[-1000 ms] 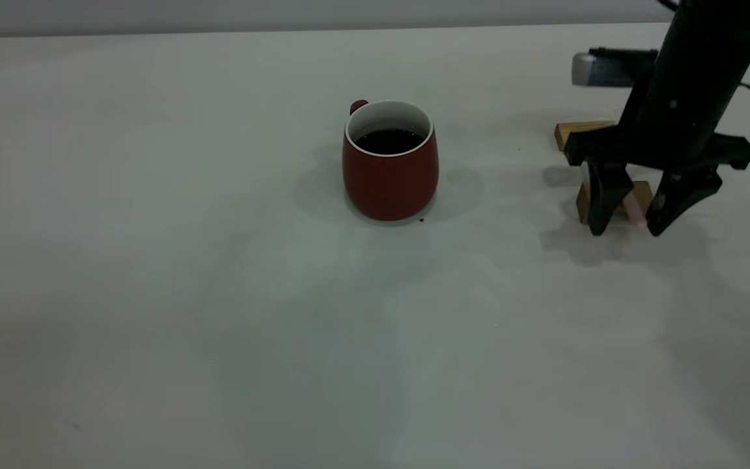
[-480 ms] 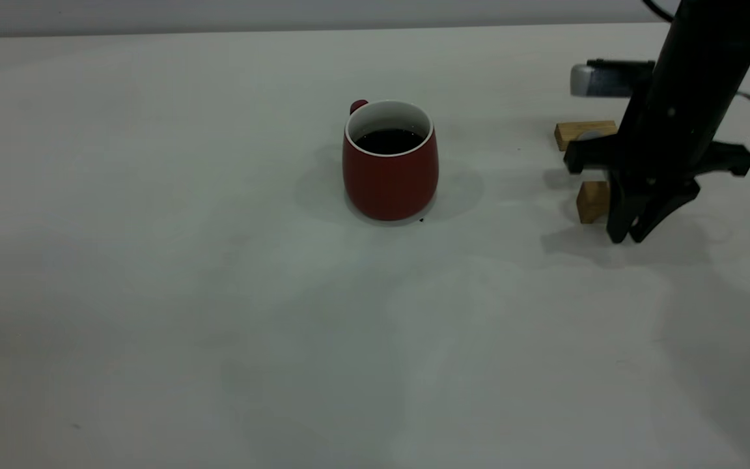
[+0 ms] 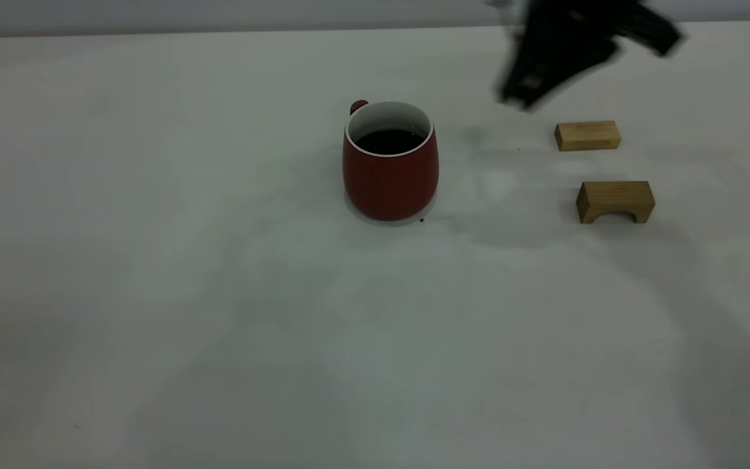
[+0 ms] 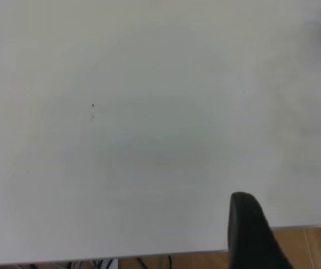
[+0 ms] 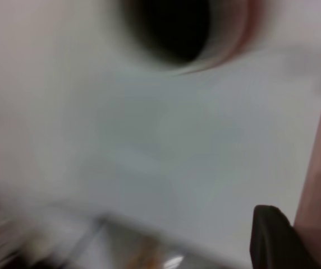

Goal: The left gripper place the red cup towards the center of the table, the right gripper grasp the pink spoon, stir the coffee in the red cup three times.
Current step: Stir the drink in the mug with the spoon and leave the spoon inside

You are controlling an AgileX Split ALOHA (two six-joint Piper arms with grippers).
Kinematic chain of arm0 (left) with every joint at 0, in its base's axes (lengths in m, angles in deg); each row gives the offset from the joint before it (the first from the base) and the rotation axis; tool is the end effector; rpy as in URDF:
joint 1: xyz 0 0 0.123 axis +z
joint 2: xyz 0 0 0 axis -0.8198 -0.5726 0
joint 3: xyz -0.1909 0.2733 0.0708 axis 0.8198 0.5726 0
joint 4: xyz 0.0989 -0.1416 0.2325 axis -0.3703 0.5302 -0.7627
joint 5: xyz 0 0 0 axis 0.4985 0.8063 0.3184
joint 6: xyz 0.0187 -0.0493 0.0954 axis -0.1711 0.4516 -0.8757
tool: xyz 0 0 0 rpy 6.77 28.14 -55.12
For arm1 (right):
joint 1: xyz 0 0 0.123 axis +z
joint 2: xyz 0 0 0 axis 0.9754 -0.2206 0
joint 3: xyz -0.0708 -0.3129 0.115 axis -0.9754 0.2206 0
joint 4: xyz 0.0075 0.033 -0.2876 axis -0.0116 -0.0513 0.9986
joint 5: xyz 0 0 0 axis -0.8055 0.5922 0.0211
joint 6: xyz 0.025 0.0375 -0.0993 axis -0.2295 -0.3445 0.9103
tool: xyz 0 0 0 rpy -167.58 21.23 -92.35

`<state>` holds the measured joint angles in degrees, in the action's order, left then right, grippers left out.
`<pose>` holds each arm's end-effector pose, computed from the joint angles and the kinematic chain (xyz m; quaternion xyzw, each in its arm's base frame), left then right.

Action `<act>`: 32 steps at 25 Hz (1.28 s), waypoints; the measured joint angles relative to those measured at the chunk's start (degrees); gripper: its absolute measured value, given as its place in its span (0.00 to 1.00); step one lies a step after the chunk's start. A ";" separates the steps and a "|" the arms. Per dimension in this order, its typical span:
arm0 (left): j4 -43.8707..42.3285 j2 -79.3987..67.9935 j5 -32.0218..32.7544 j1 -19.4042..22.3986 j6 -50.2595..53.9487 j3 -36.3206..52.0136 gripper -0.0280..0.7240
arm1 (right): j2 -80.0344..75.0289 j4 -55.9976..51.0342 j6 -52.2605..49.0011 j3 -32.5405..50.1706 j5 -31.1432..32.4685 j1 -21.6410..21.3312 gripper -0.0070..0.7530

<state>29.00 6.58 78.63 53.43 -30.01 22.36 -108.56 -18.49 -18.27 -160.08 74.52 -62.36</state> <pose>-0.0162 0.0013 0.2760 0.0211 0.8692 0.0024 0.4939 0.4426 0.1780 0.1473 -0.0238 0.9568 0.2896 0.0105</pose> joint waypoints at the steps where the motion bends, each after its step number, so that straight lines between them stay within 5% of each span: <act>1: 0.00 0.00 0.00 0.00 0.00 0.00 0.60 | -0.75 -4.17 0.79 -1.54 2.59 0.06 0.19; 7: 0.00 0.00 0.00 0.00 0.00 0.00 0.60 | -6.08 -25.58 1.68 -6.09 13.56 0.06 0.19; 14: 0.00 0.00 0.00 0.00 0.00 0.00 0.60 | -9.34 -48.01 -7.69 -6.13 13.74 0.06 0.19; 22: 0.00 0.00 0.00 0.00 0.00 0.00 0.60 | -9.40 -51.00 -45.88 -6.13 13.74 0.12 0.19; 32: 0.00 0.00 0.00 0.00 0.00 0.00 0.60 | -13.80 -56.70 -48.55 -6.31 12.32 1.04 0.19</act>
<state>29.00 6.58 78.63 53.43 -30.01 22.36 -122.37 -75.18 -66.83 -166.39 86.85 -61.32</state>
